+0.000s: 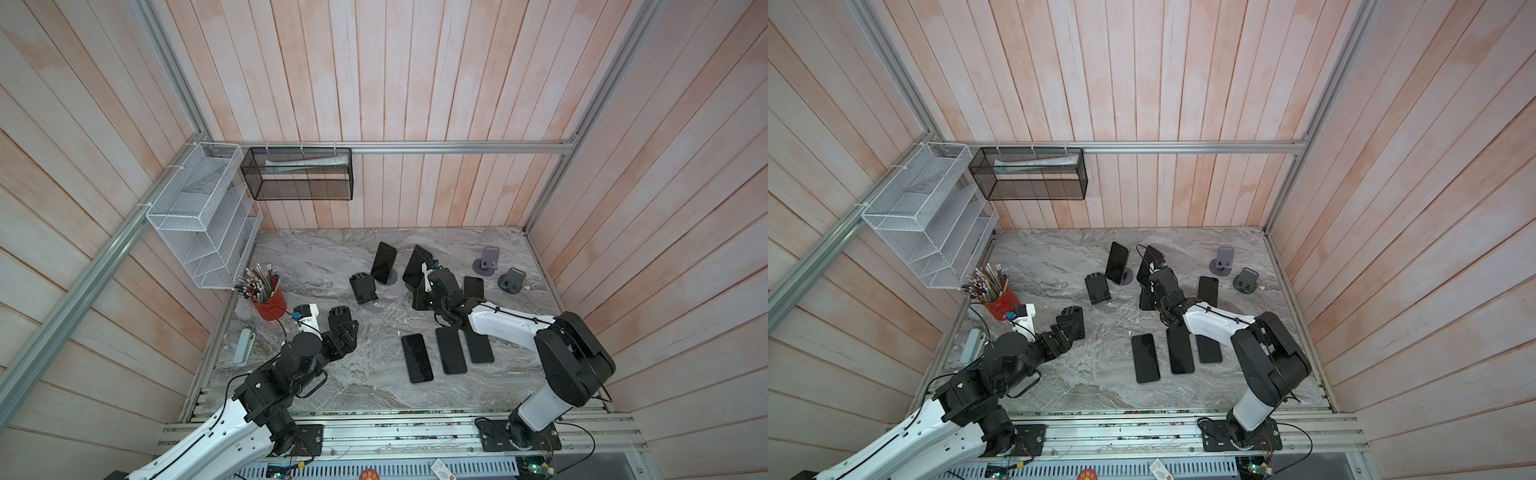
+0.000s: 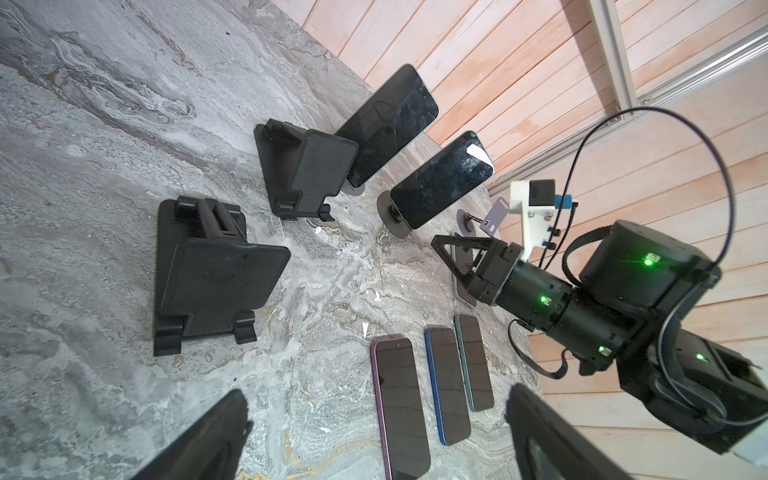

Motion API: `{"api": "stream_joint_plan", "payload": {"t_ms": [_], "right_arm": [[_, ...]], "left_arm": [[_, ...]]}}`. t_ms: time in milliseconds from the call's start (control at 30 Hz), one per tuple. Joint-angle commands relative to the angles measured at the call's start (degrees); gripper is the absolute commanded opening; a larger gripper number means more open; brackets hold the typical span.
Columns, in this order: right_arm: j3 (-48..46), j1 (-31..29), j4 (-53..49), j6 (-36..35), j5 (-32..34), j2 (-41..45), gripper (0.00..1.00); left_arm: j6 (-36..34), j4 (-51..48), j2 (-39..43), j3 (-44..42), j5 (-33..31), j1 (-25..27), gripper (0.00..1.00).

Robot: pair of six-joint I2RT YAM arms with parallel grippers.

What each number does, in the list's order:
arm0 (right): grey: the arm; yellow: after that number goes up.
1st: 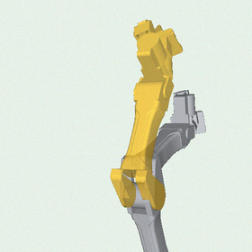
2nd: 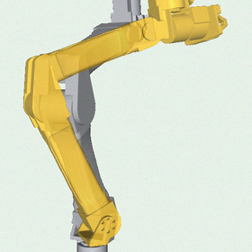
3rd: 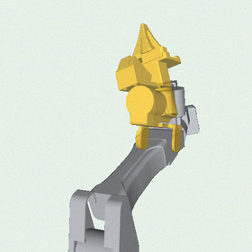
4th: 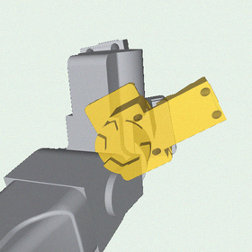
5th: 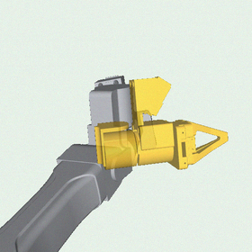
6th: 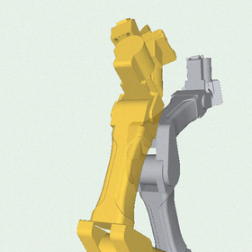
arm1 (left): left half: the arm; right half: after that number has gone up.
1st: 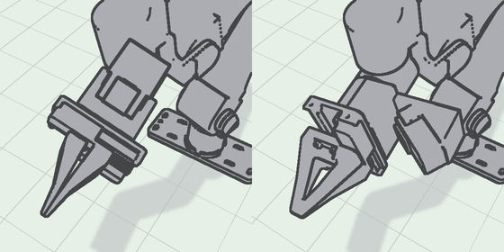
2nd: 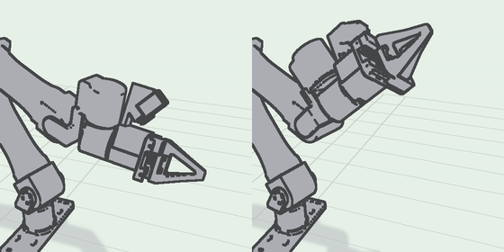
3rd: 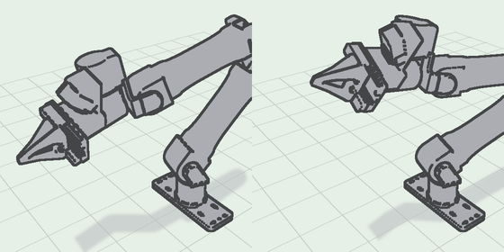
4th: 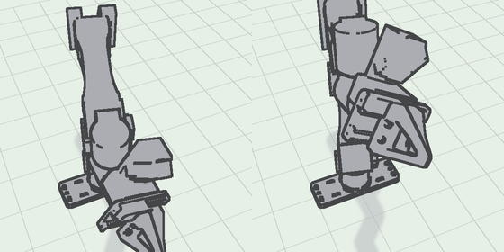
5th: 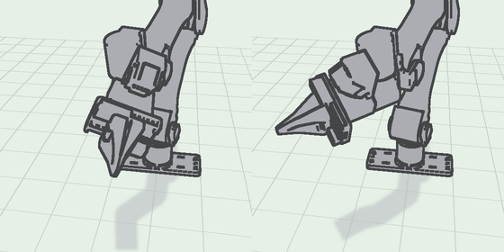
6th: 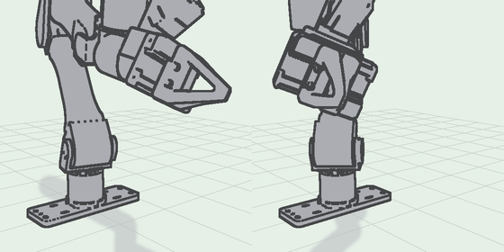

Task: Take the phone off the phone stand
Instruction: 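Close the right gripper on the top edge of the black phone on its stand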

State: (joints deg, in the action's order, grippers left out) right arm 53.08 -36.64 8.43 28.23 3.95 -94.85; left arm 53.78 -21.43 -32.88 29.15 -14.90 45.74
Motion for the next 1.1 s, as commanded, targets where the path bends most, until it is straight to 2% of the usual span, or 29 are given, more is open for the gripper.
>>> {"api": "stream_joint_plan", "payload": {"t_ms": [0,167,533,1067], "right_arm": [[2.88,-1.02,-2.67,-2.84,4.92,-2.36,0.0],[6.78,-2.29,-5.24,-5.55,9.38,-5.83,0.0],[12.03,-2.56,-8.37,-7.64,9.5,-11.22,0.0],[15.0,-2.56,-10.22,-7.67,12.7,-15.1,0.0]], "left_arm": [[0.27,1.01,0.19,-0.85,0.5,-0.3,0.98],[-0.08,0.63,0.54,-0.7,0.35,-0.3,0.98],[0.34,-0.82,3.17,-1.64,-0.57,-0.3,0.98],[-0.34,-0.27,2.06,-1.38,-0.27,-0.34,0.98]]}}
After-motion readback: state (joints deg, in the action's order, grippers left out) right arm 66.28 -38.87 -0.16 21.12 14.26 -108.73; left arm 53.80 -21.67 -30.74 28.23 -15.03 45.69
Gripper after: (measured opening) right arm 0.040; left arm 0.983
